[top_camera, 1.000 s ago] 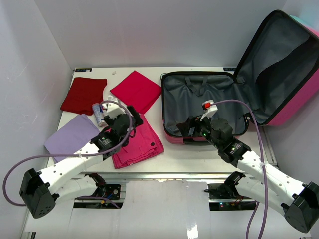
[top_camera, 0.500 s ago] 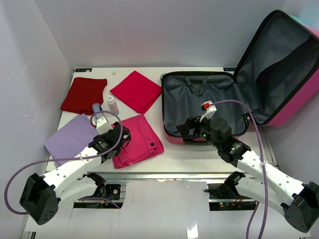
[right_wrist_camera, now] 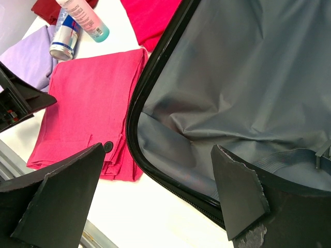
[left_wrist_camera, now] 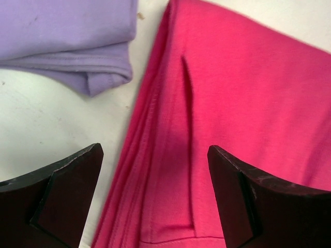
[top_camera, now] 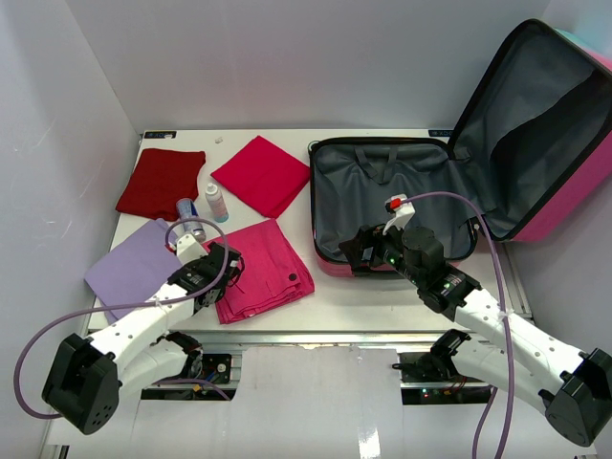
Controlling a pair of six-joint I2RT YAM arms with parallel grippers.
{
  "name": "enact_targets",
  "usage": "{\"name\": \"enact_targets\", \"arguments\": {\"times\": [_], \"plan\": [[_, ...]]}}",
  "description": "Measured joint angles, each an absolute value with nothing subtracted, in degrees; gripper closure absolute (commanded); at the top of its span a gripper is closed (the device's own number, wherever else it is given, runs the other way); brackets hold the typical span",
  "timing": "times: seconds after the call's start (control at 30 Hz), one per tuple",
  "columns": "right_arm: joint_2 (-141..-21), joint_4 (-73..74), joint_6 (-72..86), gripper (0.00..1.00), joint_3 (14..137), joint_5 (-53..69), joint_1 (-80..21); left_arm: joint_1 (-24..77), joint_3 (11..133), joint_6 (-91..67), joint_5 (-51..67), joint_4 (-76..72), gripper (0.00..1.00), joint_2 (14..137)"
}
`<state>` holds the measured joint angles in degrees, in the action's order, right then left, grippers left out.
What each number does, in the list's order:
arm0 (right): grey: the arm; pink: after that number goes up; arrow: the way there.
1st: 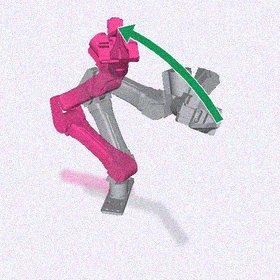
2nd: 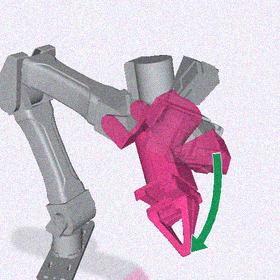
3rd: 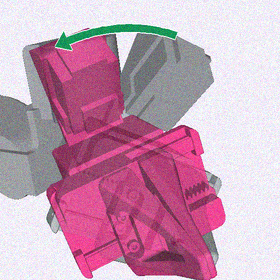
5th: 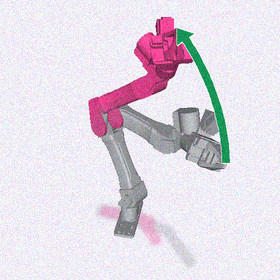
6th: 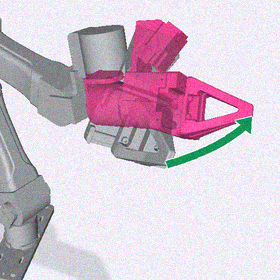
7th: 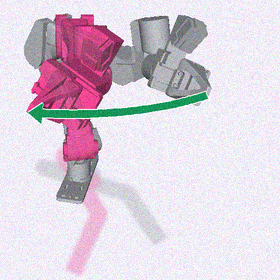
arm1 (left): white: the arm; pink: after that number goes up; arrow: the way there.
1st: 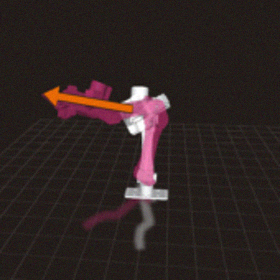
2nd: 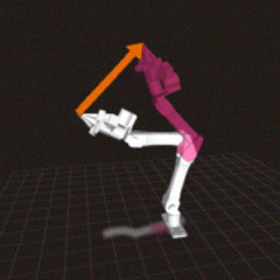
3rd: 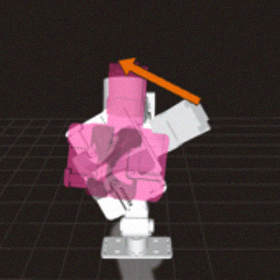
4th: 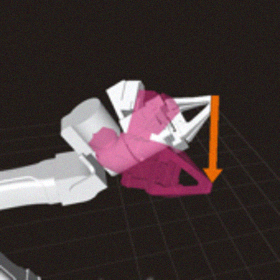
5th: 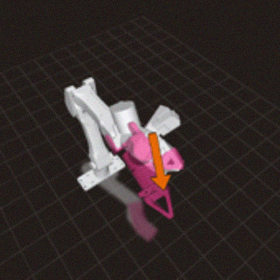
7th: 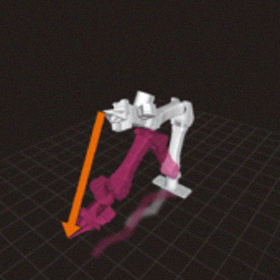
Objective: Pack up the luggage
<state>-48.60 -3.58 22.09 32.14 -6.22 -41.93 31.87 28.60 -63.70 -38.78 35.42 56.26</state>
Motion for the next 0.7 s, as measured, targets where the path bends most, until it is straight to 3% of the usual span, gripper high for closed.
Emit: {"name": "enact_targets", "arguments": {"times": [0.23, 0.7], "plan": [[-50.3, -2.9, 22.0, 0.10, 32.8, -6.2, -41.9, 29.7, 26.6, -62.5, -35.3, 33.1, 0.07, 58.3], [-50.9, -2.7, 21.9, 0.09, 33.7, -7.1, -41.9, 24.4, 23.3, -59.1, -29.1, 25.2, 0.18, 57.5]]}}
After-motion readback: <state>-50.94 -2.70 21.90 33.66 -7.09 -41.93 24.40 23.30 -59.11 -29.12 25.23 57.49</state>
